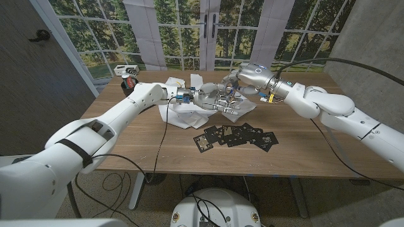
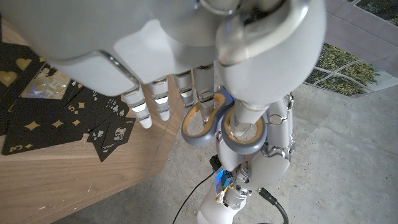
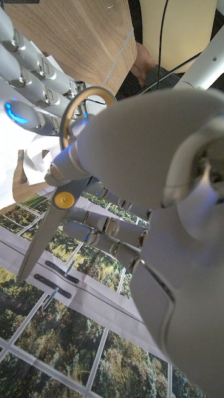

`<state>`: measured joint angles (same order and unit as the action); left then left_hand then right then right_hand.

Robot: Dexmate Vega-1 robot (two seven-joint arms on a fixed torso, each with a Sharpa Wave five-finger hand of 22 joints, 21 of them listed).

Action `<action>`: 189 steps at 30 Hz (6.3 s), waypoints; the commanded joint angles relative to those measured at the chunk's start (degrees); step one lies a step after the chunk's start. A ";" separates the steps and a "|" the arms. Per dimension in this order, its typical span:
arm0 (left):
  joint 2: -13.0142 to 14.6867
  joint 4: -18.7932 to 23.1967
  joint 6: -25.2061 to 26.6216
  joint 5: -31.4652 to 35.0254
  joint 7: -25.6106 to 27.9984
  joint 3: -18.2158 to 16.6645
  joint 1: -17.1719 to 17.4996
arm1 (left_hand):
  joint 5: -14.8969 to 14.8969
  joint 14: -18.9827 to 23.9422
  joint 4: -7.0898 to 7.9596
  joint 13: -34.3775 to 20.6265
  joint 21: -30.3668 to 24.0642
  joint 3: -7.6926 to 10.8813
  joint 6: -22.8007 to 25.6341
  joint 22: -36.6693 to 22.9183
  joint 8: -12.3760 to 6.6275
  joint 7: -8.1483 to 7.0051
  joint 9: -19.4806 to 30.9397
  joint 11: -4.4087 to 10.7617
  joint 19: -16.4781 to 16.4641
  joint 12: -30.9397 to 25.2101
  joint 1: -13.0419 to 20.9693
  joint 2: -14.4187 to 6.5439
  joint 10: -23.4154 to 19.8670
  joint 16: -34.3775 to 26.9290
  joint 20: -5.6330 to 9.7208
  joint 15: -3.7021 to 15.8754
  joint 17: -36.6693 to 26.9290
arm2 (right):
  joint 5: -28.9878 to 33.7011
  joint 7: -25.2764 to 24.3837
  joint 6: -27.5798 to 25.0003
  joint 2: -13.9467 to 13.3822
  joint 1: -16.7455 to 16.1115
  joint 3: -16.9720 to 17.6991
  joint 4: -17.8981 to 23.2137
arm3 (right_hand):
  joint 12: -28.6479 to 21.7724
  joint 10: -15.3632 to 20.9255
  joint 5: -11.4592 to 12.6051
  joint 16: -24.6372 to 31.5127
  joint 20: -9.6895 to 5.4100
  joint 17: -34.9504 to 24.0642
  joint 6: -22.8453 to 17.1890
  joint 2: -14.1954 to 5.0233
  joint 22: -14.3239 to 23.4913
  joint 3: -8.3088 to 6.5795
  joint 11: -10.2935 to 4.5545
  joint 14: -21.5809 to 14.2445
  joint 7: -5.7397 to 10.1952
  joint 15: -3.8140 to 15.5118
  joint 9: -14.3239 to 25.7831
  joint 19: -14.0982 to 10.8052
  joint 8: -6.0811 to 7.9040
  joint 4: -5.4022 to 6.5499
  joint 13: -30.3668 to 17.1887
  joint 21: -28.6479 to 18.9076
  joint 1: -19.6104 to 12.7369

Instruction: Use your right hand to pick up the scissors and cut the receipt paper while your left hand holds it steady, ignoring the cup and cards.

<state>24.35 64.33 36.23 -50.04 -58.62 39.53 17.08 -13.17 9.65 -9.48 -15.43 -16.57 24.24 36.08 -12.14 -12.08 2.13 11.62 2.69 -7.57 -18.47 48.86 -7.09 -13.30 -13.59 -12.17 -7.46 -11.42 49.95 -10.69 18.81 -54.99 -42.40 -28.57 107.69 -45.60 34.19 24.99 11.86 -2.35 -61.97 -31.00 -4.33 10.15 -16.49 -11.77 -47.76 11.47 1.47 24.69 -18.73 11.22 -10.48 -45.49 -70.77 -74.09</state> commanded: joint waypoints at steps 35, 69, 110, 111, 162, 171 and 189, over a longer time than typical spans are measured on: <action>1.01 6.94 5.00 -6.22 14.80 -3.55 4.16 | 1.64 9.12 -0.29 -33.16 -2.13 0.12 12.02 -0.05 -7.86 -5.74 12.58 8.03 -2.07 -33.52 16.19 -3.01 -20.12 -8.52 1.24 8.94 -9.37 | 0.01 0.43 -0.55 -0.79 -1.78 1.05 2.27 | -0.28 1.04 0.61 0.28 -4.85 -0.18 -0.54 -1.09 -0.05 -2.39 0.06 -5.08 0.19 12.24 -0.10 0.58 0.03 1.64 -0.38 1.21 -0.42; -1.83 1.82 3.20 -5.66 10.30 -2.41 2.69 | 2.08 9.03 0.50 -35.27 -2.26 -0.24 11.52 -0.11 -8.18 -6.46 15.29 8.72 -1.27 -34.14 16.18 -2.70 -19.30 -8.78 0.88 9.86 -10.18 | -0.99 -0.50 -1.19 -1.25 -3.09 2.20 2.60 | 0.33 1.44 0.57 0.23 -4.39 -0.65 0.36 -1.34 -0.06 -2.90 0.06 -5.14 -0.18 12.24 -0.08 1.06 -0.26 1.67 -0.44 2.31 0.04; -2.05 1.60 1.99 -6.18 10.73 -3.91 3.22 | 2.22 9.92 0.36 -35.02 -2.68 -0.04 12.28 -0.15 -8.41 -6.14 17.39 8.77 -1.03 -33.61 16.31 -2.38 -20.36 -8.61 0.72 10.10 -10.18 | -3.93 -5.93 -7.13 -2.80 -8.99 6.79 3.70 | 4.79 2.82 -10.21 -0.68 0.13 11.68 5.01 1.18 -0.44 6.34 2.97 -1.00 -4.34 11.52 -4.20 -1.90 -0.45 9.89 11.57 9.63 21.77; -2.06 1.54 2.00 -6.15 10.66 -3.88 3.20 | 2.22 9.95 0.32 -34.96 -2.70 -0.05 12.31 -0.15 -8.37 -6.05 17.38 8.72 -1.03 -33.57 16.34 -2.32 -20.39 -8.60 0.69 10.14 -10.17 | -3.93 -5.97 -7.46 -2.89 -9.23 6.95 3.85 | 4.84 2.75 -10.44 -0.64 0.21 11.73 5.07 1.22 -0.45 6.35 2.91 -1.00 -4.41 11.48 -4.26 -1.80 -0.45 9.87 11.72 9.83 21.88; -4.42 -0.39 -2.25 -10.22 11.86 -8.97 6.82 | 2.11 10.68 0.50 -34.98 -3.39 -0.50 13.51 -0.14 -7.10 -6.54 17.14 9.30 -1.24 -32.90 16.09 -2.22 -20.88 -8.65 1.17 11.50 -10.54 | -2.30 -7.06 -23.18 -3.26 -15.14 9.60 8.12 | -2.37 5.56 -13.68 1.43 1.90 12.80 6.74 -0.84 -0.30 5.52 2.73 -2.50 -5.46 11.26 -6.36 -3.06 0.07 9.13 7.47 16.01 25.96; -4.53 0.56 -3.65 -11.18 12.35 -9.98 7.96 | 2.11 10.71 0.53 -35.22 -3.54 -0.53 13.53 -0.14 -6.87 -6.88 17.07 9.38 -1.37 -32.90 16.02 -2.25 -20.90 -8.64 1.35 11.70 -10.63 | -6.41 -8.32 -25.59 -1.73 -16.48 10.88 7.97 | -3.77 4.38 -13.65 0.75 1.99 13.26 6.79 -1.29 -0.26 5.42 2.89 -2.19 -5.50 11.25 -6.56 -3.34 -0.03 9.43 5.65 16.69 27.09; -8.23 -5.51 -11.91 -10.25 5.76 -10.18 6.88 | 2.07 9.30 0.85 -33.82 -3.42 -0.75 13.48 -0.16 -6.21 -7.91 16.83 9.59 -0.47 -31.51 15.36 -2.15 -20.27 -7.81 1.21 11.40 -10.68 | -9.83 -10.02 -30.30 -0.47 -17.35 11.37 8.41 | -5.37 3.62 -13.53 0.50 2.09 13.41 6.81 -1.66 -0.21 5.00 3.40 -2.16 -5.67 11.16 -6.95 -3.57 -0.11 8.95 4.47 17.84 27.78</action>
<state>18.33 62.93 29.09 -61.15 -48.46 29.26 24.95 -10.77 19.24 -8.92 -49.27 -19.73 23.20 49.30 -12.11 -18.52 -5.34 28.39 4.49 -8.45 -49.01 61.30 -5.71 -25.91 -21.74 -10.84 2.34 -21.94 41.56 -19.98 -9.29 -55.72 -59.36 -17.38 115.76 -50.49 38.05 11.35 12.68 -0.10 -48.54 -23.95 -5.82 9.74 -11.25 -8.48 -49.95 6.05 6.45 17.81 -21.61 11.04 -1.51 -40.76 -53.16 -46.82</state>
